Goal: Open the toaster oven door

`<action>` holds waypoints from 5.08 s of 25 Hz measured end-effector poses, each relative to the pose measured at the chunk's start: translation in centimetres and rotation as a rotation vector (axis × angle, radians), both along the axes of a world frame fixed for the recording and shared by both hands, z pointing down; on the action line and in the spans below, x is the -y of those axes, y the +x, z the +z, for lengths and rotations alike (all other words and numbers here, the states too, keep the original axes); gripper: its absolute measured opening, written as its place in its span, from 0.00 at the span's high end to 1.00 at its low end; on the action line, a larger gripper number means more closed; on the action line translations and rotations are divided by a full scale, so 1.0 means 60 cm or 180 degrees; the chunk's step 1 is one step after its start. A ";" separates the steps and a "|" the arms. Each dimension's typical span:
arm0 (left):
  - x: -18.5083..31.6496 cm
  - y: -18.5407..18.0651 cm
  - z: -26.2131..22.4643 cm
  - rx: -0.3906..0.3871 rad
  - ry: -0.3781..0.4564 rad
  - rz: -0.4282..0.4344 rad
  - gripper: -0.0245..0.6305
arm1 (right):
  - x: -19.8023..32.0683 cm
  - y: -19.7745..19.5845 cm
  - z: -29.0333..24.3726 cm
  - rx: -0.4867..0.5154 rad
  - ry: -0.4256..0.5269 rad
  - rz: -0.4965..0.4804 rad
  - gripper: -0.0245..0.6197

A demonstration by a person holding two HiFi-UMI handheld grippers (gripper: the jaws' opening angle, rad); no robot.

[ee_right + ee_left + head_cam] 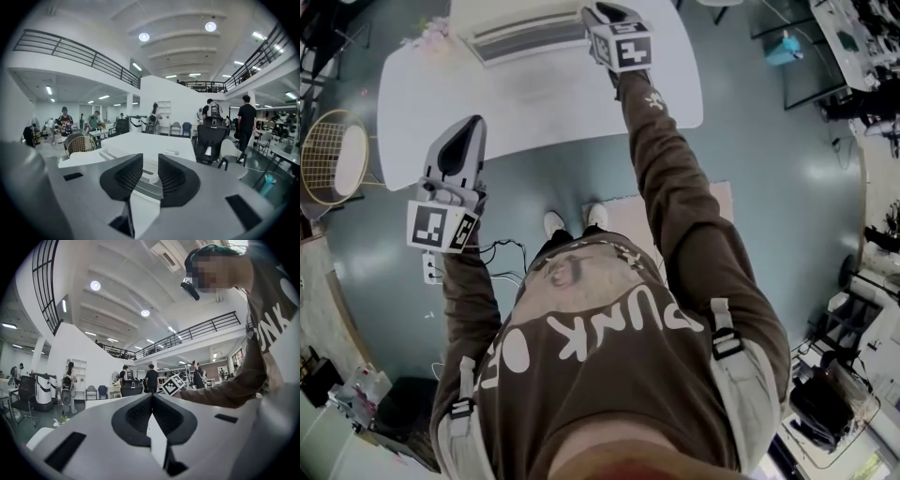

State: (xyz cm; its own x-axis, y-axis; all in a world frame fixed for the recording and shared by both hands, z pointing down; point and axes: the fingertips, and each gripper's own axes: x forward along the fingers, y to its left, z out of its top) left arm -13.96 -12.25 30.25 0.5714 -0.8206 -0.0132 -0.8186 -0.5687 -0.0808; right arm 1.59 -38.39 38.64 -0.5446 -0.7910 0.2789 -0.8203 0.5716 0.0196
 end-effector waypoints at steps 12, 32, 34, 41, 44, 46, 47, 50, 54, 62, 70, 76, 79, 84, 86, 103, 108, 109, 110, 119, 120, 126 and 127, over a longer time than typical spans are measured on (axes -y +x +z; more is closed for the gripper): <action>-0.008 -0.057 0.015 -0.0062 -0.0080 -0.0076 0.96 | 0.091 -0.024 0.105 -0.0354 -0.0691 0.0361 0.78; -0.017 -0.090 -0.001 -0.0123 -0.0010 -0.0071 0.96 | 0.122 -0.027 0.165 -0.0396 -0.1223 0.0677 0.81; -0.018 -0.091 0.000 -0.0128 -0.0010 -0.0063 0.96 | 0.114 -0.027 0.154 -0.0346 -0.1156 0.0691 0.81; -0.021 -0.084 0.002 -0.0136 0.0004 -0.0021 0.96 | 0.084 -0.028 0.168 -0.0242 -0.1123 0.0670 0.81; -0.024 -0.078 -0.002 -0.0132 0.0015 -0.0009 0.96 | 0.063 -0.022 0.178 -0.0218 -0.1057 0.0650 0.80; -0.025 -0.076 -0.003 -0.0132 0.0017 -0.0007 0.96 | 0.042 -0.018 0.183 -0.0220 -0.1049 0.0645 0.80; -0.025 -0.076 -0.002 -0.0133 0.0015 -0.0006 0.96 | 0.032 -0.018 0.185 -0.0228 -0.1030 0.0638 0.80; -0.026 -0.078 0.000 -0.0127 0.0004 0.0001 0.96 | 0.003 -0.017 0.191 -0.0215 -0.0945 0.0651 0.80; -0.029 -0.073 -0.001 -0.0120 -0.0011 0.0020 0.96 | -0.021 -0.011 0.214 -0.0243 -0.0816 0.0665 0.80; -0.038 -0.062 0.007 -0.0101 -0.0067 0.0028 0.96 | -0.067 0.009 0.254 -0.0361 -0.0598 0.0842 0.80; -0.044 -0.069 0.013 -0.0106 -0.0105 -0.0003 0.96 | -0.118 0.014 0.310 -0.0459 -0.0544 0.0954 0.80; -0.043 -0.063 0.014 -0.0096 -0.0122 0.0002 0.96 | -0.145 0.019 0.359 -0.0486 -0.0610 0.0963 0.80; -0.046 -0.068 0.016 -0.0087 -0.0138 -0.0002 0.96 | -0.161 0.016 0.410 -0.0451 -0.0912 0.0952 0.80; -0.050 -0.074 0.021 -0.0052 -0.0189 -0.0032 0.96 | -0.173 0.019 0.467 -0.0349 -0.1121 0.1040 0.80; -0.049 -0.075 0.023 -0.0042 -0.0203 -0.0049 0.96 | -0.173 0.025 0.479 -0.0356 -0.1135 0.1123 0.80; -0.059 -0.082 0.043 -0.0025 -0.0344 -0.0121 0.96 | -0.188 0.023 0.534 -0.0260 -0.0783 0.1313 0.79; -0.056 -0.078 0.052 -0.0037 -0.0365 -0.0108 0.96 | -0.185 0.024 0.536 -0.0310 -0.0760 0.1381 0.78; -0.056 -0.076 0.052 -0.0039 -0.0365 -0.0100 0.96 | -0.186 0.024 0.537 -0.0319 -0.0774 0.1398 0.78; -0.057 -0.074 0.051 -0.0039 -0.0363 -0.0092 0.96 | -0.187 0.025 0.536 -0.0333 -0.0784 0.1414 0.78; -0.061 -0.069 0.047 -0.0048 -0.0367 -0.0083 0.96 | -0.190 0.024 0.544 -0.0355 -0.0870 0.1396 0.78; -0.061 -0.070 0.047 -0.0053 -0.0370 -0.0087 0.96 | -0.189 0.025 0.546 -0.0362 -0.0860 0.1409 0.77; -0.068 -0.064 0.049 -0.0076 -0.0357 -0.0067 0.96 | -0.191 0.026 0.553 -0.0393 -0.0922 0.1465 0.77; -0.069 -0.062 0.049 -0.0079 -0.0354 -0.0067 0.96 | -0.190 0.028 0.554 -0.0400 -0.0932 0.1467 0.77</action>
